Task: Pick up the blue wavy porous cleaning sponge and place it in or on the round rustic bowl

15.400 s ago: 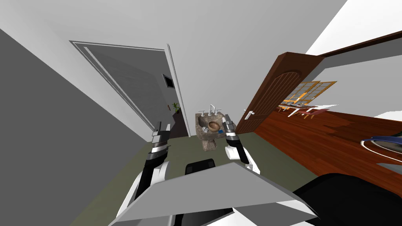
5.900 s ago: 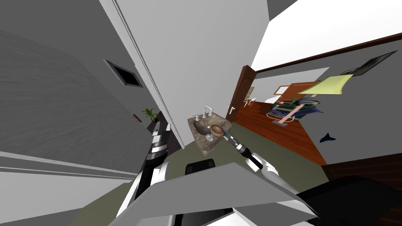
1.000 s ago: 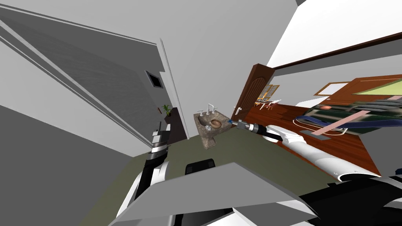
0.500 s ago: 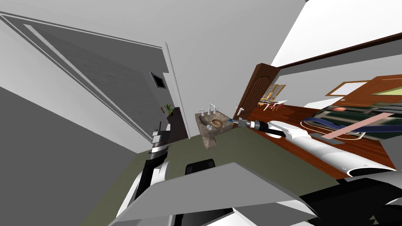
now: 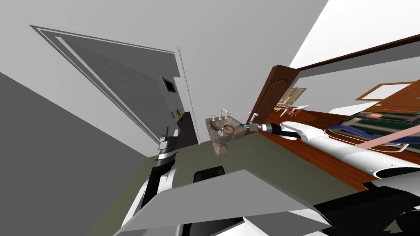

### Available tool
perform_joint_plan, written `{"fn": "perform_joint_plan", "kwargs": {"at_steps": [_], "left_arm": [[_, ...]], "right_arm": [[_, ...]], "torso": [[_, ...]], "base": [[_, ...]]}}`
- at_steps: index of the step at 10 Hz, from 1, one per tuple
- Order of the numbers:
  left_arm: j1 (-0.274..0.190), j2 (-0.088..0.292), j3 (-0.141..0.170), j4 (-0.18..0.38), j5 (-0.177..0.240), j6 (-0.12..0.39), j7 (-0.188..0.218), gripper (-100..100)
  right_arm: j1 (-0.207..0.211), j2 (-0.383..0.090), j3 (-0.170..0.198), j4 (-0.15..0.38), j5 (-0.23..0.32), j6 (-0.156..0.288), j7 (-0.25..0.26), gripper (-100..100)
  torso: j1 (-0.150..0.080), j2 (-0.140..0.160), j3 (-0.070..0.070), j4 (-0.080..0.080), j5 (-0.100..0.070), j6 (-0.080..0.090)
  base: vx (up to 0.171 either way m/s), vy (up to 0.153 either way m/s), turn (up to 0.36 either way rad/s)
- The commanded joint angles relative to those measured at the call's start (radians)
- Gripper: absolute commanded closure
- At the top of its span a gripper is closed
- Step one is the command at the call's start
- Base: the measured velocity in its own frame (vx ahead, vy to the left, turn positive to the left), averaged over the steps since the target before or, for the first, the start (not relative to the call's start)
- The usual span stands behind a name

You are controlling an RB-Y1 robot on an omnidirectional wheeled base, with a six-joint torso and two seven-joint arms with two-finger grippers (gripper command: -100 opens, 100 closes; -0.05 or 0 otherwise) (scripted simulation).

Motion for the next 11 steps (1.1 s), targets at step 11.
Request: {"fn": "perform_joint_plan", "kwargs": {"at_steps": [11], "left_arm": [[0.000,0.000,0.000,0.000,0.000,0.000,0.000,0]], "right_arm": [[-0.015,-0.247,0.149,-0.044,0.093,0.057,-0.298,100]], "torso": [[0.001,-0.004,-0.003,-0.002,0.000,0.001]], "base": [[0.035,0.049,0.041]]}}
